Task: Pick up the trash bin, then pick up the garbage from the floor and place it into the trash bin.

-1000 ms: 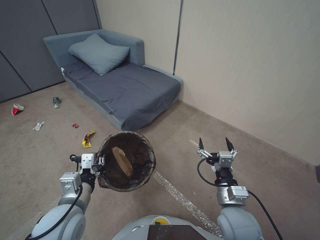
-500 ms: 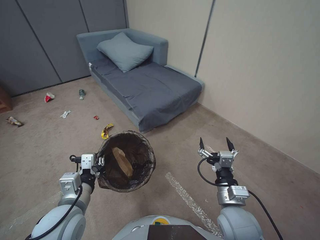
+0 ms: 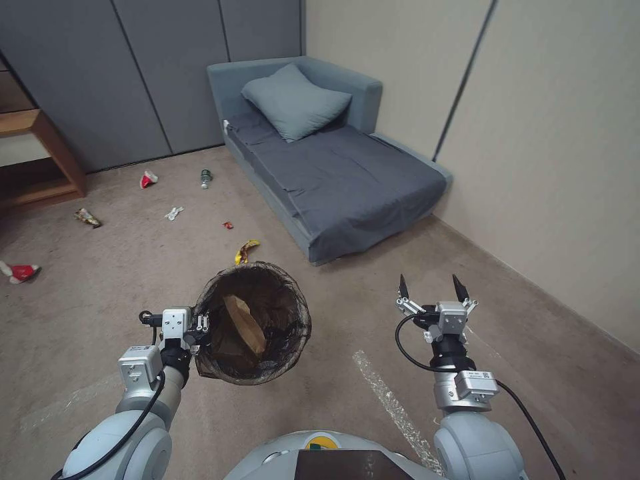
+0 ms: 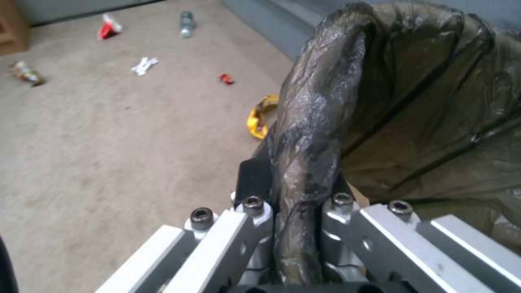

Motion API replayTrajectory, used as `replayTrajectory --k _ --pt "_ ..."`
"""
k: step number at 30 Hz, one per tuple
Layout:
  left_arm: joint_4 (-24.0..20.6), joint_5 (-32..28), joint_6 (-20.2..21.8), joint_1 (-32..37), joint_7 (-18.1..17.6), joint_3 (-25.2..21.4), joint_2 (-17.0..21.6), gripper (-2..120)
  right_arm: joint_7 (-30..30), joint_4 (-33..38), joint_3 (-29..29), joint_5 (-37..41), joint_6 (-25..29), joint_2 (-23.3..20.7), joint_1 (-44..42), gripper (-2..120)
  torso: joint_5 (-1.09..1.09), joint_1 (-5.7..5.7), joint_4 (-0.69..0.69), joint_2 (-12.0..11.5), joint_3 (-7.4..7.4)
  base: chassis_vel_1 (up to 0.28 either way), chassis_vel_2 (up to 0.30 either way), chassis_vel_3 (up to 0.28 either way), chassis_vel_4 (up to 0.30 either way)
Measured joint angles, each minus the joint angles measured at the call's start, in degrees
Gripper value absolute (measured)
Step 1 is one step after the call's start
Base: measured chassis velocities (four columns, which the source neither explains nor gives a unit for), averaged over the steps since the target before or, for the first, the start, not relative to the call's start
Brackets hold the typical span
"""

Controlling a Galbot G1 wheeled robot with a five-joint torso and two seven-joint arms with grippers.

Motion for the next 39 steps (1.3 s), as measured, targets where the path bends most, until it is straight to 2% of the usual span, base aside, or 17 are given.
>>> replayTrajectory --k 22,39 --pt "0.00 0.40 -0.47 0.03 0.04 0.03 -0.08 5 1.77 -0.47 0.00 0.28 -1.03 -0.16 0.42 100 0.00 0.00 0.00 0.00 0.00 0.087 0.085 0.087 0.082" --pt "0.00 1.63 -1.99 0.41 0.02 0.13 -0.30 5 2.95 -0.37 -0.25 0.87 -3.92 -0.31 0.98 100 0.00 0.00 0.02 0.00 0.00 0.079 0.078 0.079 0.074"
